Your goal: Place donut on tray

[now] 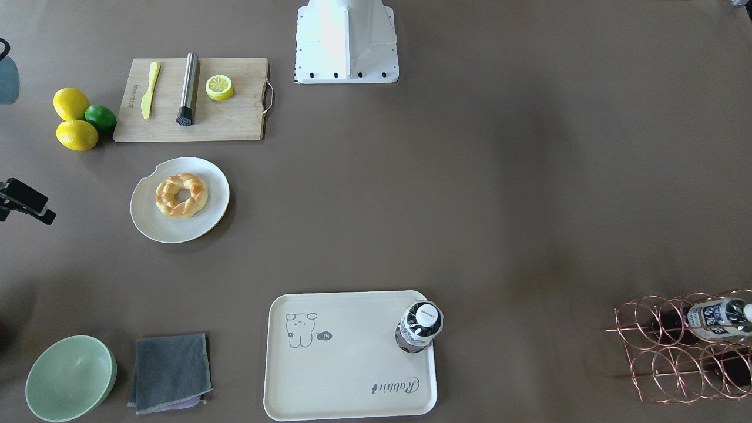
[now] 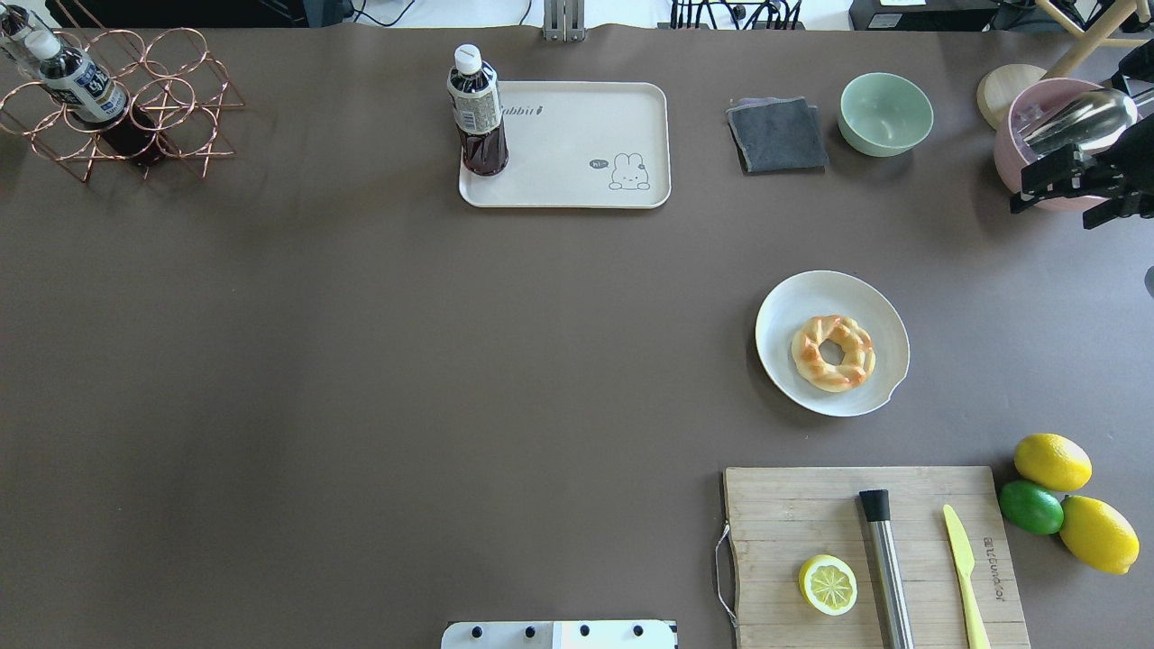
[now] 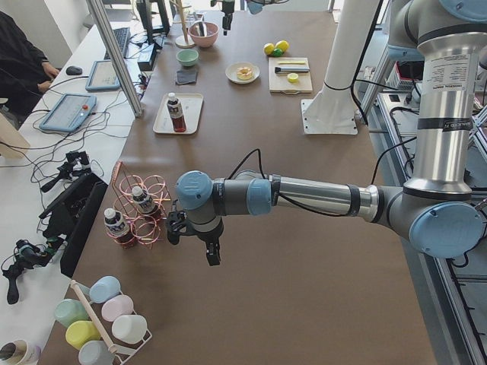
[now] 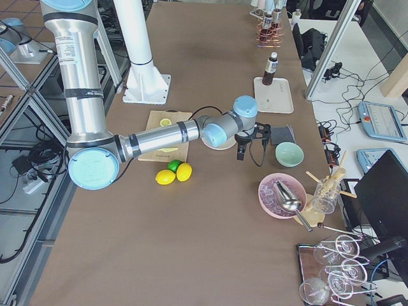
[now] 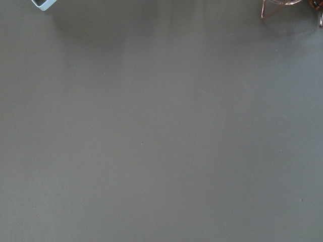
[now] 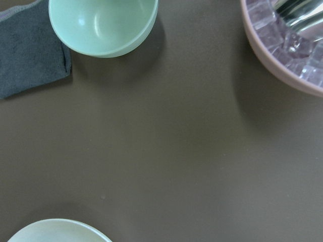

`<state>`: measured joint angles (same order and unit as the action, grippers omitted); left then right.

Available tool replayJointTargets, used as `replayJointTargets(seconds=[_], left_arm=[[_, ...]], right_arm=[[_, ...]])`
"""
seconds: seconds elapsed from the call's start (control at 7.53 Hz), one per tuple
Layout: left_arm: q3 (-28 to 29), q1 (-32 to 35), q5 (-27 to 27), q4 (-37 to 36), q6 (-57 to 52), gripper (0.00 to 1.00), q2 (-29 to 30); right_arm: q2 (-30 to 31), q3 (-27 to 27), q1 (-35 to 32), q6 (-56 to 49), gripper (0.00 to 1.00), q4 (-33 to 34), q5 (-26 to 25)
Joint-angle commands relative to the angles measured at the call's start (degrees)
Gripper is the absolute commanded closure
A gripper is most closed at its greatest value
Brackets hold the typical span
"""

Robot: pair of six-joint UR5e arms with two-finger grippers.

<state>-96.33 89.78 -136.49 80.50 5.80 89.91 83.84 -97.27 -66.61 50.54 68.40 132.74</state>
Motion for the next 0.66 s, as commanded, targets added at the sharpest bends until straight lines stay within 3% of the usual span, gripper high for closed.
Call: replayJointTargets(seconds=[0.0, 0.53], left_arm=[[0.0, 0.0, 0.1, -0.1, 0.0, 0.02, 0.1], [0.2, -0.1, 0.0, -0.1, 0.2, 0.02, 0.2]], right_arm=[[0.2, 5.8, 8.0, 13.7, 0.0, -17.5, -3.2], [0.2, 5.4, 13.5, 14.4, 0.0, -19.6, -4.1]])
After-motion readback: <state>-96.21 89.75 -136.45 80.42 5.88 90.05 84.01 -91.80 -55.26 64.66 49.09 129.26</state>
